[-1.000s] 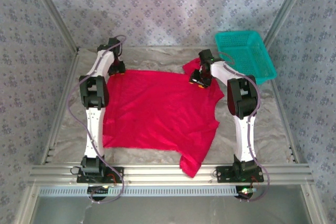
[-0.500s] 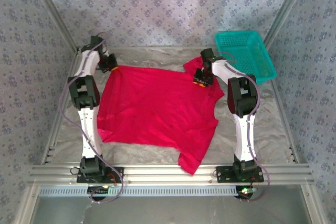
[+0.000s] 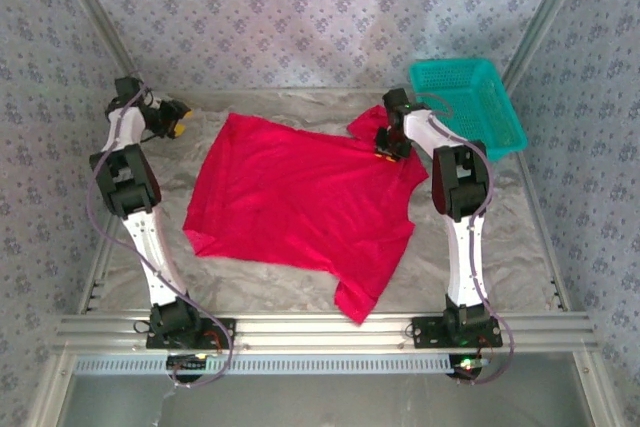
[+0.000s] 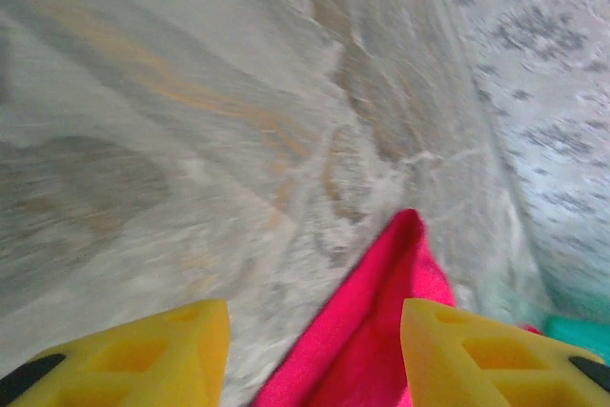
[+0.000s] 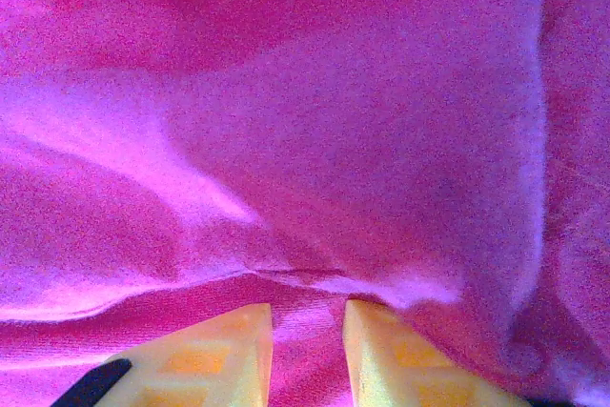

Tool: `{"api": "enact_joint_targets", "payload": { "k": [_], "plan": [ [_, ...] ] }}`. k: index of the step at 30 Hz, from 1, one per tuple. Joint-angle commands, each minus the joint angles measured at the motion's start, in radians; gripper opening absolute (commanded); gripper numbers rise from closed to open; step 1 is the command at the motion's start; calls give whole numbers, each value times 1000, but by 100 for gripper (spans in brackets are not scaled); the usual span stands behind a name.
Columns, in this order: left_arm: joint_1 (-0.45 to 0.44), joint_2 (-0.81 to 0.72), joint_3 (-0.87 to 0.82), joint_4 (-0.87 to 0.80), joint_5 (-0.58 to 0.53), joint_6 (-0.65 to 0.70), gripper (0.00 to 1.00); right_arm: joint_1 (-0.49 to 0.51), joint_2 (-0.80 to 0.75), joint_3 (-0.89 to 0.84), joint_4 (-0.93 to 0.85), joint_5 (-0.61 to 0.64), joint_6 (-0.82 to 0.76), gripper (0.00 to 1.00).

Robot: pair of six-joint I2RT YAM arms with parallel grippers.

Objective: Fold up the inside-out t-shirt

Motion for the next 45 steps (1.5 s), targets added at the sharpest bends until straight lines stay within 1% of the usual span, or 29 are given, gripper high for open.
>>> {"api": "enact_joint_targets", "payload": {
  "k": [1, 3, 6, 9, 11, 13, 14, 16, 18, 20, 24, 28, 31, 33, 34, 36, 39, 42, 43, 45],
  "plan": [
    [-70, -241, -120, -81, -244, 105, 47, 8, 29, 51, -62, 5, -33, 31],
    [-154, -370, -298, -83, -331, 161, 45, 23, 0, 76, -70, -37, -46, 34],
    [-292, -539, -526, -125, -527, 236, 43, 48, -82, 58, -83, -60, -69, 41],
    [-413, -651, -664, -230, -683, 283, 42, 76, -182, -13, -97, -58, -100, 45],
    [-475, -695, -729, -312, -734, 296, 45, 94, -258, -103, -77, -66, -104, 47],
    [-531, -729, -792, -380, -769, 297, 52, 115, -332, -207, -43, -75, -98, 47],
    [-563, -742, -820, -422, -784, 289, 54, 128, -366, -260, -24, -81, -93, 48],
    [-623, -762, -868, -485, -837, 270, 56, 155, -413, -339, 3, -83, -81, 48],
    [-667, -770, -896, -554, -897, 247, 56, 184, -438, -402, 27, -76, -72, 48],
    [-674, -770, -930, -573, -912, 243, 54, 201, -443, -449, 56, -75, -60, 48],
    [-675, -738, -963, -560, -907, 252, 54, 207, -418, -534, 121, -92, -40, 48],
    [-675, -692, -953, -557, -887, 254, 58, 202, -384, -559, 134, -95, -40, 49],
    [-674, -637, -944, -582, -910, 260, 59, 187, -375, -571, 134, -93, -38, 49],
    [-671, -607, -952, -565, -940, 263, 59, 169, -381, -574, 134, -96, -34, 49],
    [-665, -591, -960, -545, -952, 265, 59, 164, -384, -578, 163, -96, -32, 49],
    [-647, -555, -949, -531, -953, 263, 53, 157, -386, -578, 170, -81, -30, 49],
    [-632, -516, -938, -490, -948, 271, 41, 153, -362, -585, 189, -59, -16, 49],
    [-625, -478, -904, -493, -966, 268, 20, 132, -305, -564, 171, -28, -10, 42],
    [-625, -469, -892, -498, -969, 266, 11, 119, -286, -553, 158, -25, -9, 37],
    [-625, -464, -870, -508, -975, 265, 0, 90, -253, -532, 143, 1, -21, 23]
  ]
}}
